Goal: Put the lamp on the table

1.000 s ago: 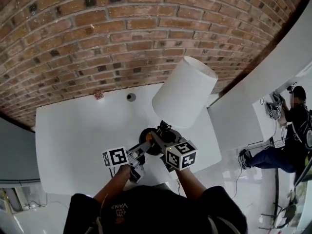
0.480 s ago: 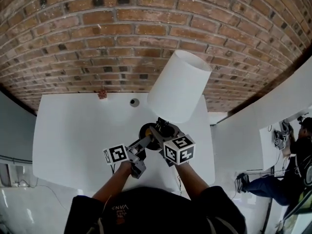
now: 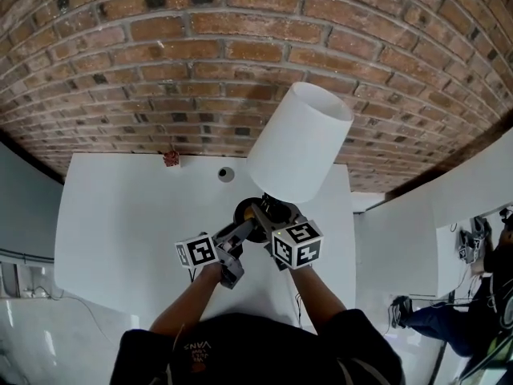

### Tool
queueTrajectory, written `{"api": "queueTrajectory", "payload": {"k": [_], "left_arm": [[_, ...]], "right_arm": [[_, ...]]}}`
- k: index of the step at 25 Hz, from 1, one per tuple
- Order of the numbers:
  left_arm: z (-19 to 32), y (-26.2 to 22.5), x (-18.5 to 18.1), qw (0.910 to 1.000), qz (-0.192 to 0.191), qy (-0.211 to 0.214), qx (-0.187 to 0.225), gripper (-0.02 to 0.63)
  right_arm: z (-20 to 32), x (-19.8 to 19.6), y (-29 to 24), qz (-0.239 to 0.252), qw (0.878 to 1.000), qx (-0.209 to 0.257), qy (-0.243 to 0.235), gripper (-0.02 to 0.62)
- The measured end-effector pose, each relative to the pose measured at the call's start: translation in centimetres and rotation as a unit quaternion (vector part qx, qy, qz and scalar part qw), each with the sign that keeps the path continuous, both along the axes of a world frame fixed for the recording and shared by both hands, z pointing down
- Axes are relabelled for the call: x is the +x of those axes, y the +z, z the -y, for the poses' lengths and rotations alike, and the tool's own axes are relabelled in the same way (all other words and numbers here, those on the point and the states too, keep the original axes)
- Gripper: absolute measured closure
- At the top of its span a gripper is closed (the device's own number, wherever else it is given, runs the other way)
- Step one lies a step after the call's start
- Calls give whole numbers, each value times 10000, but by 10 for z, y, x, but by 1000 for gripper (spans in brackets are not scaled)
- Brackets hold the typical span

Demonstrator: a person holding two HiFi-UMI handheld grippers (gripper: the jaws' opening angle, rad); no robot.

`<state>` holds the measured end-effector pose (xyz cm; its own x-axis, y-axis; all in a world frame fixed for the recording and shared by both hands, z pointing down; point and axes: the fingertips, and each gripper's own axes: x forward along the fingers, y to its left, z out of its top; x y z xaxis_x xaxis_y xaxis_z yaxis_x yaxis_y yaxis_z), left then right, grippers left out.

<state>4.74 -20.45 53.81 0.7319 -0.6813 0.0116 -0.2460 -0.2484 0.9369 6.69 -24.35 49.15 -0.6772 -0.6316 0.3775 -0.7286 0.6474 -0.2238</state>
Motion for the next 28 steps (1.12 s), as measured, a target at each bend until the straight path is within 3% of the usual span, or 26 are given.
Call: {"api": "queueTrajectory", "payload": {"k": [6, 10, 13, 19, 23, 28], "left_arm": [[18, 21, -10, 9954, 928, 107, 218, 346], [27, 29, -13, 9929, 1129, 180, 326, 335], [35, 36, -19, 9892, 1394, 100, 444, 271], [44, 47, -34, 9829, 1749, 40, 571, 270], [50, 50, -51, 9724, 2212, -68, 743, 335], [56, 48, -71, 9491, 2955, -66, 1087, 427]], "right_arm": [[17, -5, 16, 55, 10000, -27, 71, 476], [27, -5, 27, 143, 9998, -72, 141, 476], [34, -2, 34, 181, 9995, -110, 219, 476], [49, 7, 46, 83, 9990, -64, 428, 477], [67, 19, 52, -83, 9972, 155, 727, 477], [89, 35, 63, -430, 9932, 381, 1008, 477]]}}
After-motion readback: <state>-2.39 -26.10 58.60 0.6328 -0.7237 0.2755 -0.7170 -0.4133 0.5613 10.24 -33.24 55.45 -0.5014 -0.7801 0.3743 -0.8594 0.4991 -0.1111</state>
